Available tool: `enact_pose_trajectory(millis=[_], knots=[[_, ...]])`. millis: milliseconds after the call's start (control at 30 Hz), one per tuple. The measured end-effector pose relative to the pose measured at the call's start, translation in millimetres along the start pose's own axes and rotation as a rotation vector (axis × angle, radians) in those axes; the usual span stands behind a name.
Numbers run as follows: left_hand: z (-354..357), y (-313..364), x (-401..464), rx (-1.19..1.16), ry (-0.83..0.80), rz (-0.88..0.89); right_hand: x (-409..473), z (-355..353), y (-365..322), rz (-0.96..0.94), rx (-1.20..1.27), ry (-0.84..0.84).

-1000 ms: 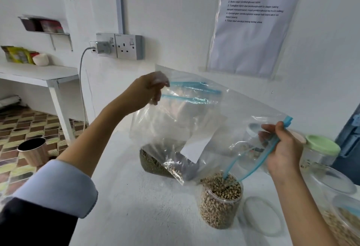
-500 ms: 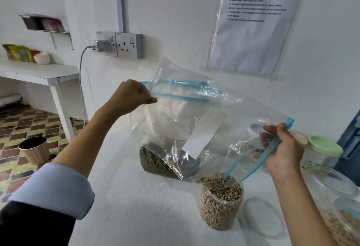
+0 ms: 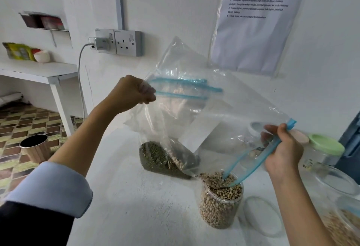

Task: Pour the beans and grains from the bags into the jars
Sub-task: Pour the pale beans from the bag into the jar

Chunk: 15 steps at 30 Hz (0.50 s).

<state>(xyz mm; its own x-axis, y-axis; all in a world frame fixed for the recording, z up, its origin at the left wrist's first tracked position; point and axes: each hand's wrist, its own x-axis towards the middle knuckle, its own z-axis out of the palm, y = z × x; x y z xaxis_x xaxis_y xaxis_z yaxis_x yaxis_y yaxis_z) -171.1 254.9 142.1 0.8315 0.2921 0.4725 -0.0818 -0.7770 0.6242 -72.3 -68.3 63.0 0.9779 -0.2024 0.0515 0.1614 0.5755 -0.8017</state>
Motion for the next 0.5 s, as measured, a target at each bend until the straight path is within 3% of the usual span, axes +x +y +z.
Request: enact_pose_trajectory(millis=[100,333,500], knots=[[2,0,-2,-0.001,-0.018,-0.018,0,-1,0,-0.007,-0.005,0.008],[4,18,-5,-0.069,0.128,0.061,-5,3,0,-0.003,0.010,0.029],[1,20,-3,-0.211,-0.003,0.037,-2,0,-4,-0.012,0.011,0.054]])
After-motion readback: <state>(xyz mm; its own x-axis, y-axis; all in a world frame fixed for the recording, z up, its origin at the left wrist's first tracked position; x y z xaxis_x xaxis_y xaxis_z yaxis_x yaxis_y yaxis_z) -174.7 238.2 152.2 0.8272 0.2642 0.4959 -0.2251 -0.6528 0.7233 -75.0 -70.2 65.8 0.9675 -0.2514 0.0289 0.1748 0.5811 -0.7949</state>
